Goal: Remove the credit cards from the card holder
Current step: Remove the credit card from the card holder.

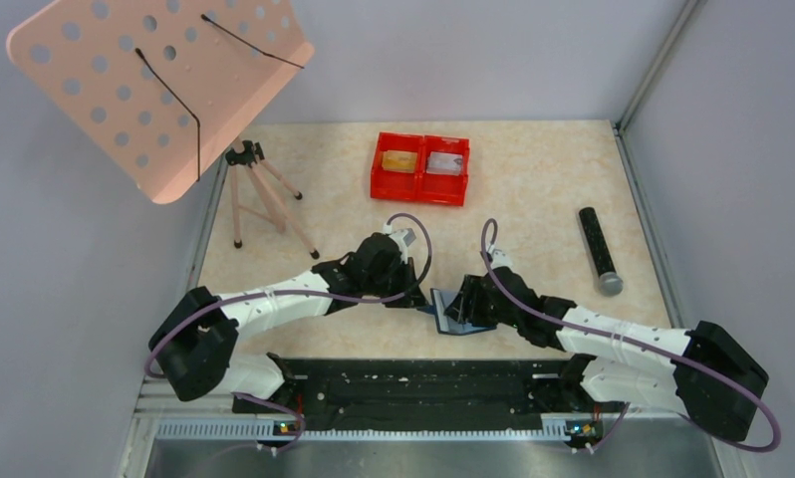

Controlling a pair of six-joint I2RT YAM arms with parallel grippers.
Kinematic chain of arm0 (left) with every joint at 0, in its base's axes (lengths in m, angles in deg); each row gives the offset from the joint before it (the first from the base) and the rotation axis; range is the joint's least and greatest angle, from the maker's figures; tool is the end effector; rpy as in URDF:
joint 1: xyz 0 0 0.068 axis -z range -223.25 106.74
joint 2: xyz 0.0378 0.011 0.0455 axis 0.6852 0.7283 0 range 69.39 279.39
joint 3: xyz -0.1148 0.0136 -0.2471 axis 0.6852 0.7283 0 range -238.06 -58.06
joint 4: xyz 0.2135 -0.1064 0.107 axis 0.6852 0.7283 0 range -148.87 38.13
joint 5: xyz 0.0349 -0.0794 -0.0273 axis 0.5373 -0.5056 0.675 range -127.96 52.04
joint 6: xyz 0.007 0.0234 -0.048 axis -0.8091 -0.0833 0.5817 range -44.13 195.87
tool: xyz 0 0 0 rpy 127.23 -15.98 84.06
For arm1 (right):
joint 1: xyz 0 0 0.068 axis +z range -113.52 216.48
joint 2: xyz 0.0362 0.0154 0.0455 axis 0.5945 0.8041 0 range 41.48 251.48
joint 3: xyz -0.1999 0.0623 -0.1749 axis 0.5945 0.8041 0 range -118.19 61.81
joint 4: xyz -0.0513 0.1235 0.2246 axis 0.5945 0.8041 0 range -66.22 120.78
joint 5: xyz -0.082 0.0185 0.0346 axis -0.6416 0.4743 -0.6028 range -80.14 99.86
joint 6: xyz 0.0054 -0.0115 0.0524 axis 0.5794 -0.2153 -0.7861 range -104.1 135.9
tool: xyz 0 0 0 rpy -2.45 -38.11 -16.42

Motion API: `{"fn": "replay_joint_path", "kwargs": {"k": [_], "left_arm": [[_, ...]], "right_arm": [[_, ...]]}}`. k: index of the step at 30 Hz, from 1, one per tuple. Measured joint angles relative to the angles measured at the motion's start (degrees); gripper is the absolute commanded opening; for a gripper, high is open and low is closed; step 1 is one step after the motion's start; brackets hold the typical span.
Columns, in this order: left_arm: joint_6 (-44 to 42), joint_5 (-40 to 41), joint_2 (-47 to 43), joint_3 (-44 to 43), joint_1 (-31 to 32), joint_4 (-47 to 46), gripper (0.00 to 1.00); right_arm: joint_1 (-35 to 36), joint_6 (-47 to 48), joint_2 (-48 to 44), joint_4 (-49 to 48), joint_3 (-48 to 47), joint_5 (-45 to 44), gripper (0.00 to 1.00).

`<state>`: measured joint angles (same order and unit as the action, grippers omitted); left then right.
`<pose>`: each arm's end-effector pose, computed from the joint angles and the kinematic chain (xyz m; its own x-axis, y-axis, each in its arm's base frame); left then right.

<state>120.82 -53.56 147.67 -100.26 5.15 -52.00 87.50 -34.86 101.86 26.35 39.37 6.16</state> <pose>0.1781 -0.2149 0.2025 -0.9214 0.0129 -0.3885 0.2826 0.7085 -0.6467 0.1292 0.1563 0.1686 -0.8354 0.1962 -0.5135 -0.1548 0.8123 0.5623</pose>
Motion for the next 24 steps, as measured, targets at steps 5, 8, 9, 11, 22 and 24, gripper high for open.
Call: {"fn": "replay_joint_path", "kwargs": {"k": [5,8,9,11,22,24], "left_arm": [[0.0,0.0,0.0,0.0,0.0,0.0,0.00],[0.0,0.0,0.0,0.0,0.0,0.0,0.00],[0.0,0.0,0.0,0.0,0.0,0.0,0.00],[0.0,0.0,0.0,0.0,0.0,0.0,0.00],[0.0,0.0,0.0,0.0,0.0,0.0,0.00],[0.0,0.0,0.0,0.1,0.0,0.0,0.00]], "right_arm": [[0.0,0.1,-0.5,0.0,0.0,0.1,0.40],[0.0,0.2,-0.9,0.5,0.0,-0.1,0.47],[0.0,0.2,-1.0,0.7,0.0,-0.2,0.48],[0.0,0.3,-1.1,1.1,0.0,-0.4,0.46],[0.0,0.8,-1.5,1.7,-0.2,-0.8,0.44],[0.0,0.9,-1.5,1.9,-0.2,-1.0,0.43]]}}
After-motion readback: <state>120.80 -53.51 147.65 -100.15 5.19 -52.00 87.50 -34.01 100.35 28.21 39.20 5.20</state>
